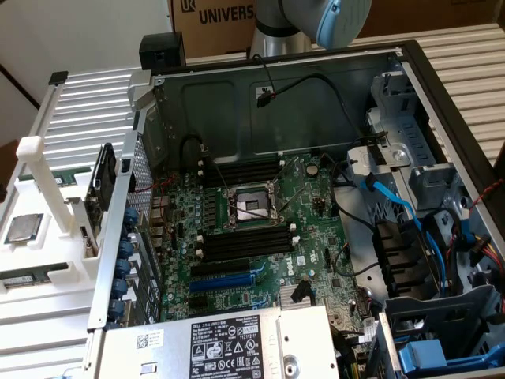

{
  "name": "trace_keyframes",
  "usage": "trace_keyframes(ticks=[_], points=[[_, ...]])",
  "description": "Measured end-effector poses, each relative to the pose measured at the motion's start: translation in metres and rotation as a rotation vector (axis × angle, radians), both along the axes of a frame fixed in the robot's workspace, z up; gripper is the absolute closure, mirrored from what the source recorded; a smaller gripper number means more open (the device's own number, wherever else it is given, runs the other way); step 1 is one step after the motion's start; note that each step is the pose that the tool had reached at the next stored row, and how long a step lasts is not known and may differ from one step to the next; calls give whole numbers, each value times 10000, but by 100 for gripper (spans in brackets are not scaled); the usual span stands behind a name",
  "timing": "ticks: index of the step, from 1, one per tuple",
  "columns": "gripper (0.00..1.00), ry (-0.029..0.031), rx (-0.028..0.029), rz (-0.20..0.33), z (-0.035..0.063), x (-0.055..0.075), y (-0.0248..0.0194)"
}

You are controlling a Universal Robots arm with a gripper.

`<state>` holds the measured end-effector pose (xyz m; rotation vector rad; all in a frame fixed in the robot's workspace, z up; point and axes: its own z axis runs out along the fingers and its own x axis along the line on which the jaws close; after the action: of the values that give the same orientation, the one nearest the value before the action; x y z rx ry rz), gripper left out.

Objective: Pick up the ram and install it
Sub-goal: 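Pick up the ram and move it above insertion slot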

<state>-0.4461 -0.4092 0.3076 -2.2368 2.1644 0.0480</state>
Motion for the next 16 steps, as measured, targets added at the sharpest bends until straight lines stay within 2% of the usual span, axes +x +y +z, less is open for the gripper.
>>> trace_keyframes(ticks=[6,10,13,16], points=[[89,2,-4,24,-128,0,-4],[89,3,-4,22,-130,0,-4],[89,59,-41,23,-133,0,-5],[89,62,-44,23,-131,0,-6]])
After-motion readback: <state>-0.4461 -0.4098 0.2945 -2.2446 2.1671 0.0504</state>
